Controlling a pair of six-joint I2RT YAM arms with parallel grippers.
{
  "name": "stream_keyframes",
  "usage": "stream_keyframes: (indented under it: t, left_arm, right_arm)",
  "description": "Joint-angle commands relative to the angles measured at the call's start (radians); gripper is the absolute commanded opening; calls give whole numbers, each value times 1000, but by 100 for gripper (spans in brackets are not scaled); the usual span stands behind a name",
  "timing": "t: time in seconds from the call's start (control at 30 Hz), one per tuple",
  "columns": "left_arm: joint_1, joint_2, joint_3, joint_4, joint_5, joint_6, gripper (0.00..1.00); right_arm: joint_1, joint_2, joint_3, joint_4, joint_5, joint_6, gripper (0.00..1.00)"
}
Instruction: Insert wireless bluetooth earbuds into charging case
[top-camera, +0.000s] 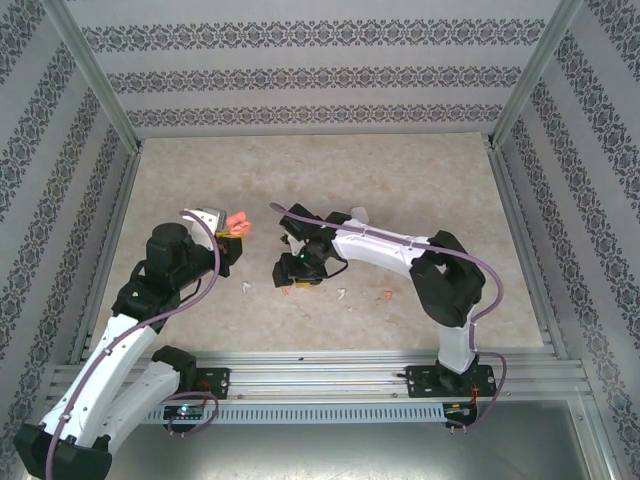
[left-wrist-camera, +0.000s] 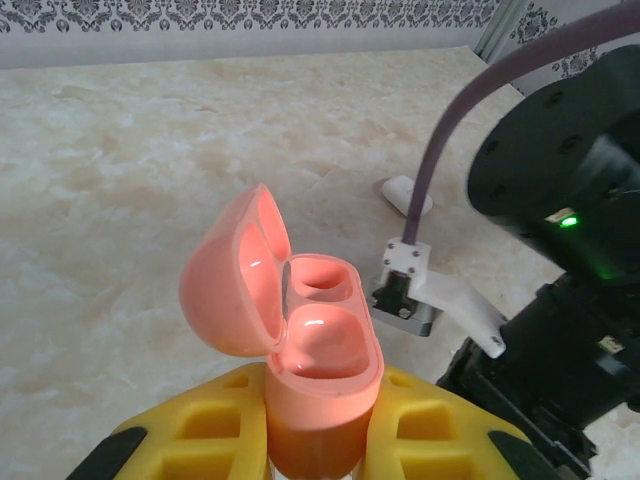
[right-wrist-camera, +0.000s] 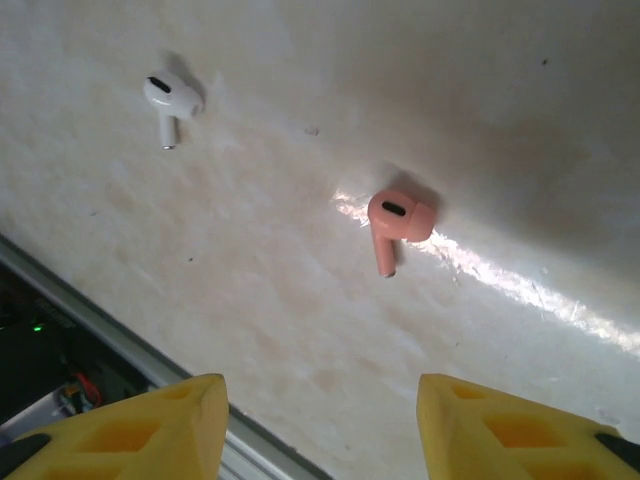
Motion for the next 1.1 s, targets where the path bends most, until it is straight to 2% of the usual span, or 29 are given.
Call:
stream_keyframes:
  t: [0.0, 0.33, 1.07]
  left_arm:
    - [7, -24, -10, -19, 7, -20, 0]
    - [7, -41, -17, -46, 5, -7, 0]
    - [7, -41, -29, -38, 0, 11, 0]
  right_arm:
    - [22, 58, 63, -75, 55, -46, 53]
    - [34, 184, 171, -122, 64, -69, 51]
    - [36, 288, 271, -190, 90, -100, 46]
